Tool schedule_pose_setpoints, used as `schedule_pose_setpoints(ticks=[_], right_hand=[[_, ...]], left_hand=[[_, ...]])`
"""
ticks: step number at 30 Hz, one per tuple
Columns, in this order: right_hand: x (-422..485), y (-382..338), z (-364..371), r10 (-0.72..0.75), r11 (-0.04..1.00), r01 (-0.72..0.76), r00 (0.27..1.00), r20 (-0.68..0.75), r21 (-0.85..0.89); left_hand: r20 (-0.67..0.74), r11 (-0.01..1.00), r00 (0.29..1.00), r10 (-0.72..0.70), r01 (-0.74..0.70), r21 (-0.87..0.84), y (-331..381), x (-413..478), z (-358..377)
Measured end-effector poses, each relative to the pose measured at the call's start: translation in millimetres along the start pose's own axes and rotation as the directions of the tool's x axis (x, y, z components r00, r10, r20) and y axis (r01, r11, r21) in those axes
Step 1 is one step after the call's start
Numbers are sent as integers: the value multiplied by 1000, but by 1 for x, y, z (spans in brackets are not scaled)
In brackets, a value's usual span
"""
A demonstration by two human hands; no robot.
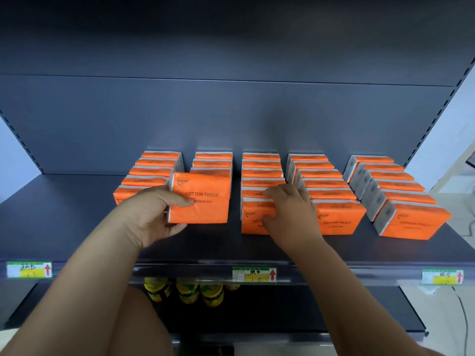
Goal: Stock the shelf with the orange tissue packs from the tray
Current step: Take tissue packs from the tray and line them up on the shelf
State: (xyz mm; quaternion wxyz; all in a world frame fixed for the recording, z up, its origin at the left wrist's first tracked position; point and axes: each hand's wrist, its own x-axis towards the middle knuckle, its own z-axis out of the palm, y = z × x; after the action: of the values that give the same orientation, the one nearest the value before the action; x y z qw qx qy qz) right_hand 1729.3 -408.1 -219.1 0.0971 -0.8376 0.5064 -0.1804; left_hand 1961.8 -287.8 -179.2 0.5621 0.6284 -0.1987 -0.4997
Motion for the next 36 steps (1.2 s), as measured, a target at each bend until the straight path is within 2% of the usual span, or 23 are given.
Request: schedule_pose_setpoints(ticks=[5, 8, 11, 13, 15, 18, 20, 22, 24, 27, 30, 32, 36], right_hand=[[1, 2, 3, 9, 1000, -9, 1000, -13, -3], [-1, 4, 5, 15, 1000, -15, 1000, -21, 9], [-7, -4, 7, -87, 996, 90, 991, -102, 20], [-11, -13, 8, -174, 977, 196, 959, -222, 80], [-14, -27, 10, -162, 934, 228, 956, -246, 274], [-21, -45, 11, -35, 783, 100, 993, -117, 614], [-27, -50, 9, 26, 693, 29, 998, -65, 721], [-33, -56, 9, 36, 614, -25, 999, 4, 789], [-39, -63, 13, 18, 571, -47, 999, 45, 820], [-48, -73, 24, 51, 579, -28, 999, -2, 815], [-53, -77, 32, 171, 617, -91, 985, -20, 782], [-56, -78, 34, 225, 554, -132, 974, 4, 822], [-55, -78, 29, 206, 494, -192, 973, 101, 848]], left_hand=[[-41, 1000, 999, -17, 18, 13, 0, 5, -3], [-10, 1000, 1000, -27, 27, 6, 0, 6, -3], [40, 999, 999, -23, 22, 35, 2, 6, -4], [74, 996, 997, -9, 2, 90, 4, 6, -2], [99, 989, 995, 23, -37, 142, 5, 4, 0], [87, 983, 994, 72, -86, 162, 4, 4, 0], [33, 970, 992, 122, -126, 209, 2, 6, -1], [-34, 922, 979, 201, -178, 344, -2, 7, -1], [-41, 870, 969, 244, -200, 451, -6, 6, 0], [17, 834, 978, 208, -186, 519, -8, 4, -2], [6, 857, 982, 190, -169, 487, -6, 1, -8], [20, 883, 982, 188, -178, 435, -4, -2, -11], [64, 884, 987, 146, -160, 439, -5, -6, -18]])
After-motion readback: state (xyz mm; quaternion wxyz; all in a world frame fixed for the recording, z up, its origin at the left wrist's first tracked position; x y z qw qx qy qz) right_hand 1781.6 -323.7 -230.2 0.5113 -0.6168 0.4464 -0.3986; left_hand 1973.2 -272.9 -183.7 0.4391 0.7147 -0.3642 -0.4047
